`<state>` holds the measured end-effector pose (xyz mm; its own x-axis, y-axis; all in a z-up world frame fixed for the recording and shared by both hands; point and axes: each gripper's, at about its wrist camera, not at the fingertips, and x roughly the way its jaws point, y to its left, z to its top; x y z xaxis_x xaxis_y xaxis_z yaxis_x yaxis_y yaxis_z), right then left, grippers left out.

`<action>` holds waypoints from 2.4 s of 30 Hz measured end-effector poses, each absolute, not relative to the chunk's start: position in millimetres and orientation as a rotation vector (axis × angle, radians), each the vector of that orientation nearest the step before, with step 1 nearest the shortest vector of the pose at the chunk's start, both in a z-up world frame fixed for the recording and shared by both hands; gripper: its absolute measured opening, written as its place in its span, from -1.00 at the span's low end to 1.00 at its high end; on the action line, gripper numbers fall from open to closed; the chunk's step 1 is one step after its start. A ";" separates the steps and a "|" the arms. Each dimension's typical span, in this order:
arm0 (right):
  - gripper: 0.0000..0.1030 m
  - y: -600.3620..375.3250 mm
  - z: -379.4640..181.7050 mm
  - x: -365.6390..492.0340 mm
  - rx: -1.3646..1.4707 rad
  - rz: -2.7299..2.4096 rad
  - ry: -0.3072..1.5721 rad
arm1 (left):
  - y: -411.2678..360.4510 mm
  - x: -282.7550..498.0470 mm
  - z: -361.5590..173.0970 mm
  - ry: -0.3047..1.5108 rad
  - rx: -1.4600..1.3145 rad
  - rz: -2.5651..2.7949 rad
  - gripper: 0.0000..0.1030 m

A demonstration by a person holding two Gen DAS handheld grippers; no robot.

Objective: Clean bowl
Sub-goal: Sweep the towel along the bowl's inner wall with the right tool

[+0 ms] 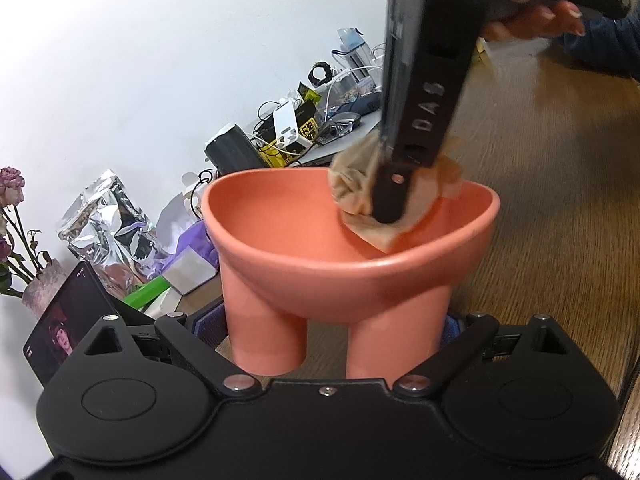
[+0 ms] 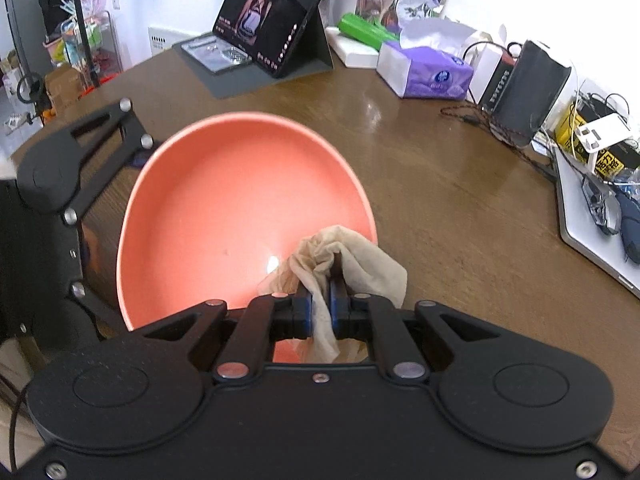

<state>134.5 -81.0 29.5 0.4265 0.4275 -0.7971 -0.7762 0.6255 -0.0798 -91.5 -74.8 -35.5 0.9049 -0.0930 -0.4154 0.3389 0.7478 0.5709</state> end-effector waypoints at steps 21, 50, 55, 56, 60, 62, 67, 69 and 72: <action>-0.82 -75.6 26.3 110.8 -0.510 0.899 0.908 | -26.3 -11.8 -19.4 0.377 0.689 -0.245 0.85; -0.82 -54.7 54.8 133.1 -0.303 1.008 0.714 | -7.4 16.9 -16.6 0.367 0.702 -0.249 0.85; -0.82 -59.0 58.7 139.8 -0.288 0.965 0.679 | -6.6 18.4 -17.5 0.365 0.704 -0.243 0.85; -0.82 -59.8 59.0 140.7 -0.287 0.960 0.678 | -6.4 18.6 -17.6 0.364 0.704 -0.243 0.85; -0.82 -63.5 57.8 145.2 -0.297 0.915 0.675 | -5.8 19.2 -17.6 0.364 0.706 -0.244 0.85; -0.82 -65.2 56.7 146.6 -0.305 0.898 0.680 | -5.8 18.6 -17.8 0.362 0.708 -0.246 0.85; -0.82 -70.3 49.5 149.2 -0.334 0.849 0.718 | -6.2 17.6 -17.7 0.360 0.708 -0.251 0.85; -0.82 -72.8 45.7 148.9 -0.349 0.832 0.735 | -5.2 19.3 -17.4 0.360 0.709 -0.251 0.85; -0.82 -78.3 39.3 148.3 -0.368 0.811 0.763 | -4.3 21.9 -17.1 0.359 0.710 -0.251 0.85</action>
<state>148.3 -78.3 39.3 0.4484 0.5125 -0.7323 -0.7621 0.6473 -0.0137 21.9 -4.3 -17.1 0.9095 -0.1024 -0.4028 0.3430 0.7324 0.5882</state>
